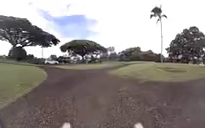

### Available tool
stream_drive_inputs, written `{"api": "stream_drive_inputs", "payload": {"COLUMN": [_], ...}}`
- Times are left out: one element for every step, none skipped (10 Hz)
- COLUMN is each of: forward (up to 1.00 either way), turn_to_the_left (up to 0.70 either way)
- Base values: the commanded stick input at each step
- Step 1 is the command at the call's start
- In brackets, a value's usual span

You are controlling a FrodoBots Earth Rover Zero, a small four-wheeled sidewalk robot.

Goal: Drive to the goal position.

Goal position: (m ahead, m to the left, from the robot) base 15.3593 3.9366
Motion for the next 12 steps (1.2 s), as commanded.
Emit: {"api": "stream_drive_inputs", "payload": {"forward": [0.70, 0.70, 0.70, 0.70, 0.70, 0.70, 0.70, 0.70, 0.70, 0.70, 0.70, 0.70], "turn_to_the_left": [0.11, 0.04, 0.06, 0.00, 0.02, 0.01, 0.00, 0.00, 0.00, 0.02, 0.01, 0.00]}}
